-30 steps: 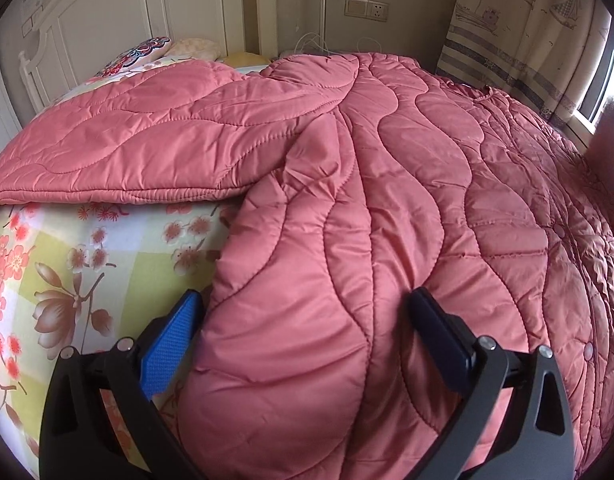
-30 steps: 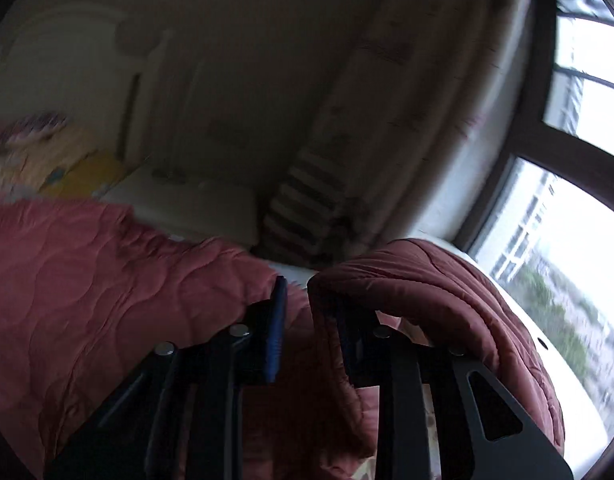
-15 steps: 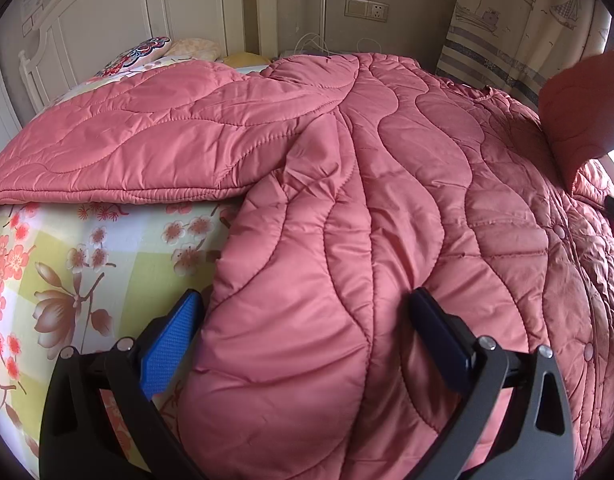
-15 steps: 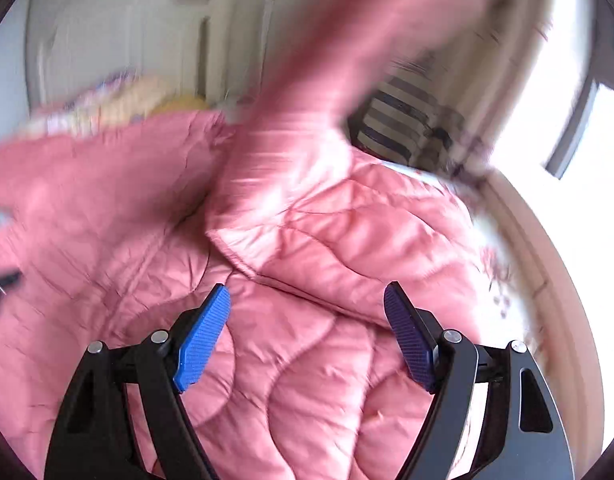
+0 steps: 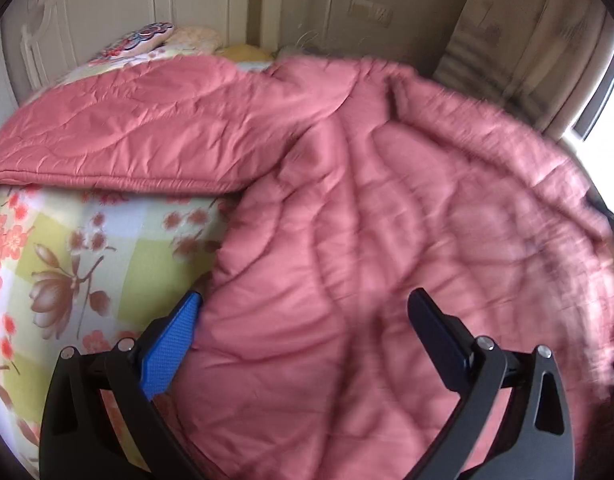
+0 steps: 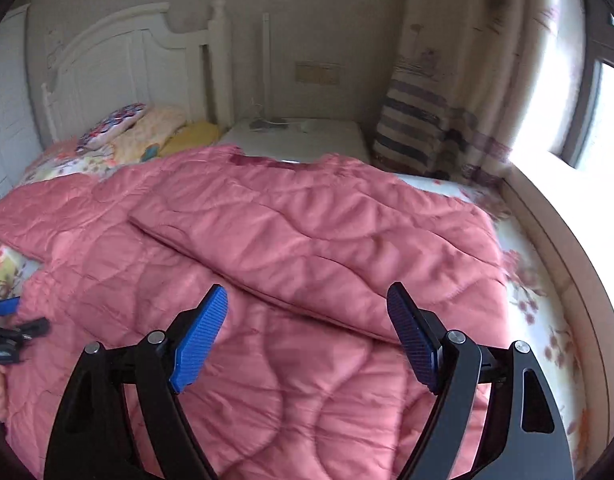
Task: Fold large clothes
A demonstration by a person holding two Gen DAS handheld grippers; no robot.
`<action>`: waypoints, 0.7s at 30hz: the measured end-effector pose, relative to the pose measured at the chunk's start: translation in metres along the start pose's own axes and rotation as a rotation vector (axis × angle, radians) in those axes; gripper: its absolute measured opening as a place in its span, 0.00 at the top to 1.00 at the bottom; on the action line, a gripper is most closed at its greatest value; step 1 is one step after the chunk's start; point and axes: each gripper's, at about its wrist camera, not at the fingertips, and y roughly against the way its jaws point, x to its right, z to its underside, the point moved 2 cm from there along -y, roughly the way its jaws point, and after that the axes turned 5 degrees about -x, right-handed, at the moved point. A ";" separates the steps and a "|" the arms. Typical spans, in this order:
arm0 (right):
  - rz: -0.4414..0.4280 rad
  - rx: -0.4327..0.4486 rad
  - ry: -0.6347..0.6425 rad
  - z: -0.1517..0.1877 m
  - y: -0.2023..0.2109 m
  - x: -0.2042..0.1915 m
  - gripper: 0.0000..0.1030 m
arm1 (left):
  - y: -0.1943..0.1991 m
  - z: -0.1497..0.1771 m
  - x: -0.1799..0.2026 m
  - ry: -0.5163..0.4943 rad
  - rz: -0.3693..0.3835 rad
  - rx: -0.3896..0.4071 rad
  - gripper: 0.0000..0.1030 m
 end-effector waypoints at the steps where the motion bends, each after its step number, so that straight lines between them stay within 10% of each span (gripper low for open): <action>1: 0.025 -0.003 -0.038 0.003 0.000 0.012 0.21 | 0.006 -0.006 0.003 -0.002 0.014 0.016 0.02; 7: 0.143 -0.005 -0.462 0.037 -0.004 0.109 0.17 | -0.001 -0.078 0.050 -0.022 0.148 0.061 0.02; 12: 0.092 0.003 -0.660 0.064 -0.015 0.144 0.16 | -0.063 -0.139 0.083 0.009 0.062 0.059 0.07; 17: 0.111 0.016 -0.635 0.062 -0.019 0.142 0.16 | -0.105 -0.144 0.107 0.020 0.070 -0.016 0.77; 21: 0.098 0.033 -0.687 0.068 -0.015 0.151 0.16 | -0.064 -0.110 0.117 0.015 0.100 0.076 0.81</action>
